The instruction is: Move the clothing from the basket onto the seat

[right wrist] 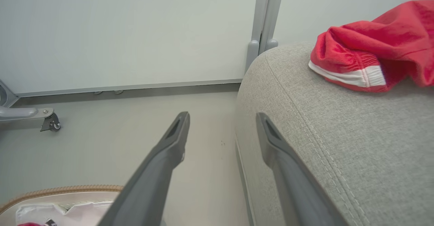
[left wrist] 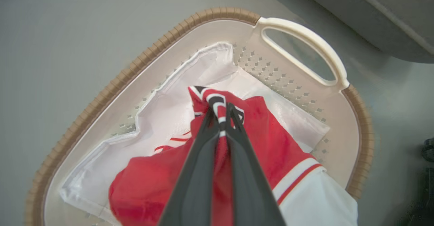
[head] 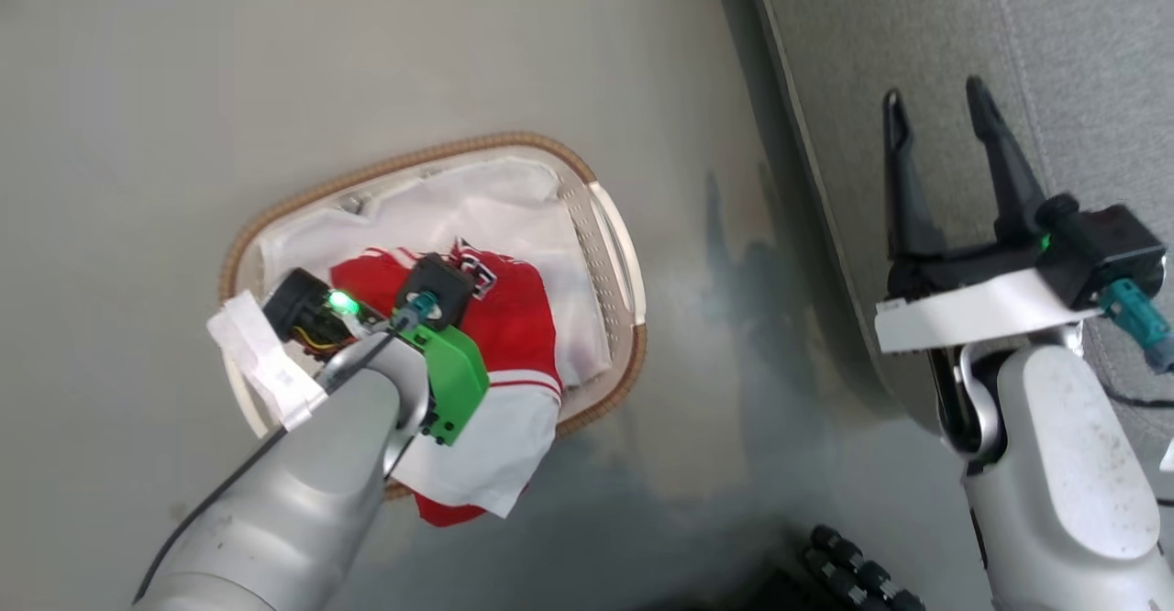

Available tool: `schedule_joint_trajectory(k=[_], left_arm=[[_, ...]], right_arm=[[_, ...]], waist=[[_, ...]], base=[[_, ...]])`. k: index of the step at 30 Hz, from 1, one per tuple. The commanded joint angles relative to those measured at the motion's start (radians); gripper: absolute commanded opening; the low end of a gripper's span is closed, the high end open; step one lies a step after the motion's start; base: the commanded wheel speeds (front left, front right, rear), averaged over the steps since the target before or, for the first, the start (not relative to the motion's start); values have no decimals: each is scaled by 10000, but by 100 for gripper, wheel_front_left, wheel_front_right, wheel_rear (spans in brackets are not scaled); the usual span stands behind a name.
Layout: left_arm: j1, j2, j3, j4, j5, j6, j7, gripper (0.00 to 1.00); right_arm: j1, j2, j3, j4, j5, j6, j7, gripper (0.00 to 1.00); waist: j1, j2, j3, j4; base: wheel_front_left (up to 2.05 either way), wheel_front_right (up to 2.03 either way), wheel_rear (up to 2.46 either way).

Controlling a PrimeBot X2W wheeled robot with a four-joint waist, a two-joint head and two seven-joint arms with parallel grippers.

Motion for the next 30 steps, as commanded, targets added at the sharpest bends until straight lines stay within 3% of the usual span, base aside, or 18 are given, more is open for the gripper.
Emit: schedule_joint_trajectory(k=[1,10,16,21,30], left_arm=[[300,4,-175,-244,-261,-23,-110,0],[852,534,-1343,-2137,-1315,-24,-332,0],[587,1182,-2159,-3600,-1693,-21,-180,0],[-107,1771,-2423,-4837,-1996,-9,129,0],[-1531,2629,-2102,-6357,-2028,-4,626,0]], right_arm=[[368,-43,-67,187,-147,-14,-20,100],[1692,-46,-144,1068,-477,-14,-19,100],[2512,-43,-186,1436,-531,-14,-19,100],[2787,-43,-18,1530,-460,-13,-19,100],[2555,-41,356,1551,-399,-13,-19,100]], waist=[[0,0,-1744,890],[0,0,-4581,1468],[0,0,-6160,1533],[0,0,-6811,1397],[0,0,-7062,1133]], base=[[0,0,0],[0,0,0],[0,0,0],[0,0,0],[0,0,0]])
